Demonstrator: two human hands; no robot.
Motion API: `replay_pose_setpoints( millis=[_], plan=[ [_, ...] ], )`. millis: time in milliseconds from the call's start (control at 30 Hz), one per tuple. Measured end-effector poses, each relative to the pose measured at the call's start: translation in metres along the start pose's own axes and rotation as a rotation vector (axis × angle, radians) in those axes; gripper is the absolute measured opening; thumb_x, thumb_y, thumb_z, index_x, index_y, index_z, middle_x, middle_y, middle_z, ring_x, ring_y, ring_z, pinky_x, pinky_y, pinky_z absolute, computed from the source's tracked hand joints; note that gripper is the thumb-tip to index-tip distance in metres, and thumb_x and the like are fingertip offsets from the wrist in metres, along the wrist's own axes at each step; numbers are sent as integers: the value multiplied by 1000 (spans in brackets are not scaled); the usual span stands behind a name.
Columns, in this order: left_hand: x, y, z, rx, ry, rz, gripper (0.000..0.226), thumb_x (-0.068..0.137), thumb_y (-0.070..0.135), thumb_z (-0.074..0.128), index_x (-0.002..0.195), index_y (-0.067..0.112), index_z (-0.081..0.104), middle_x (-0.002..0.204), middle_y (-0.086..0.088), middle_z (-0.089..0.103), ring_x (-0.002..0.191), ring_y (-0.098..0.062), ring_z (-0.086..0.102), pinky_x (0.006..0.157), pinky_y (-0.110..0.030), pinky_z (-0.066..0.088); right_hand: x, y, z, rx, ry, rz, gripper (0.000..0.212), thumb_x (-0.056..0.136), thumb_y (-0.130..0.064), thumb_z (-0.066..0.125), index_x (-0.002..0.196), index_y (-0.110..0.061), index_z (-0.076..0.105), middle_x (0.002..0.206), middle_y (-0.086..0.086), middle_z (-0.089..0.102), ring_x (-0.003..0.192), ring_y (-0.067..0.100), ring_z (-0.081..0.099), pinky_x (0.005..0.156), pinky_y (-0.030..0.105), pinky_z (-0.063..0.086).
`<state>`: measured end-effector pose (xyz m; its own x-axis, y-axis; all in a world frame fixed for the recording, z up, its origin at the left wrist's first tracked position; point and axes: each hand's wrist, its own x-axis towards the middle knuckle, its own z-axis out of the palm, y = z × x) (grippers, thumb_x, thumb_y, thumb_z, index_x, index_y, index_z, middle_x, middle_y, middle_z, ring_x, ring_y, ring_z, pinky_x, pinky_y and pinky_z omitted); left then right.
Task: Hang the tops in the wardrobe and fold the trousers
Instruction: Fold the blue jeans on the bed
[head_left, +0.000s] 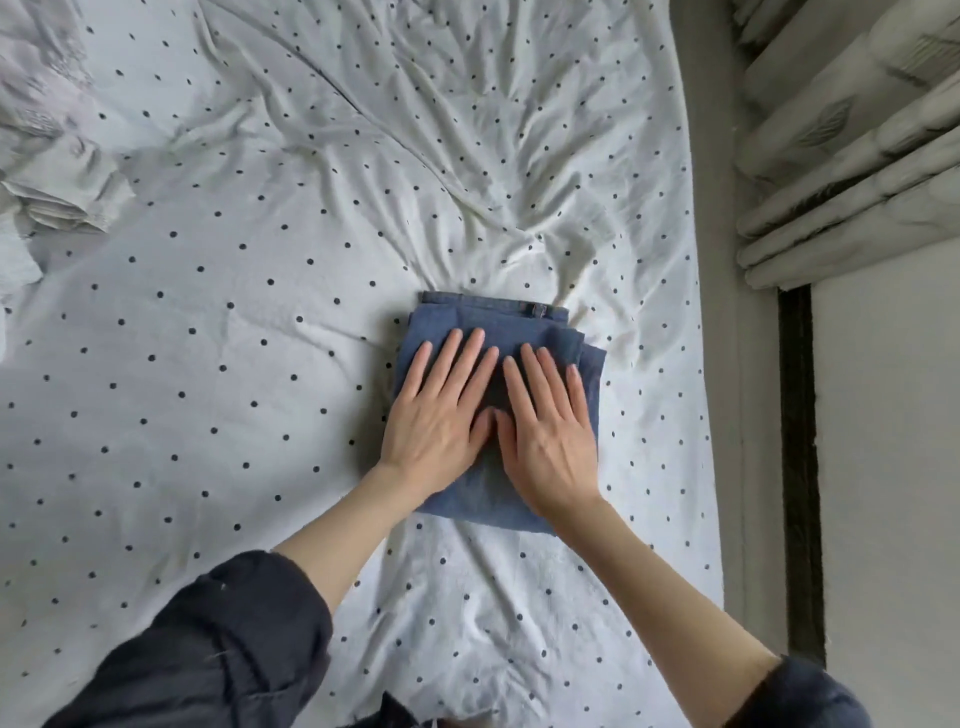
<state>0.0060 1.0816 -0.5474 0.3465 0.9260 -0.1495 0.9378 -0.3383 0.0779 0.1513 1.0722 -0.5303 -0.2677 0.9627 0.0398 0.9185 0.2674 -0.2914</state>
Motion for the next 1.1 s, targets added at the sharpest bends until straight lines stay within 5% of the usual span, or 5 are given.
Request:
replay_pose_setpoints(
  millis=[400, 767, 867, 1000, 1100],
  plan=[
    [23, -2, 63, 63, 136, 35, 62, 94, 38, 29, 149, 11, 16, 155, -9, 9, 143, -27, 15, 117, -45, 4, 7, 45, 81, -48, -70, -7, 56, 95, -35, 31, 145, -12, 26, 152, 12, 28, 141, 23, 21, 117, 42, 8],
    [-5, 2, 17, -145, 148, 12, 48, 92, 20, 35, 138, 8, 45, 149, -9, 36, 140, -25, 30, 115, -44, 19, 39, 38, 13, 20, 15, -48, 46, 79, -24, 63, 122, -8, 59, 126, 13, 57, 113, 31, 54, 105, 46, 31],
    [-20, 3, 6, -271, 219, -14, 49, 83, 9, 41, 130, 8, 52, 141, -9, 47, 133, -23, 38, 112, -39, 25, 91, 46, -16, 118, -382, 51, 71, 77, -30, 73, 138, -14, 41, 139, 8, 44, 125, 29, 43, 104, 41, 33],
    [-46, -3, -9, -290, 276, -387, 49, 80, 16, 64, 127, 10, 49, 121, -10, 55, 110, -28, 50, 90, -40, 42, 126, 53, -28, 139, -704, 149, 69, 73, -43, 76, 133, -20, 49, 128, 4, 56, 116, 25, 50, 91, 34, 42],
    [-75, -6, -7, -632, -51, -934, 60, 78, 55, 61, 114, 7, 53, 101, -6, 57, 105, -33, 55, 82, -43, 47, 126, 51, -25, 158, -728, 179, 71, 73, -41, 77, 133, -17, 47, 130, 5, 54, 119, 25, 48, 93, 32, 40]
  ],
)
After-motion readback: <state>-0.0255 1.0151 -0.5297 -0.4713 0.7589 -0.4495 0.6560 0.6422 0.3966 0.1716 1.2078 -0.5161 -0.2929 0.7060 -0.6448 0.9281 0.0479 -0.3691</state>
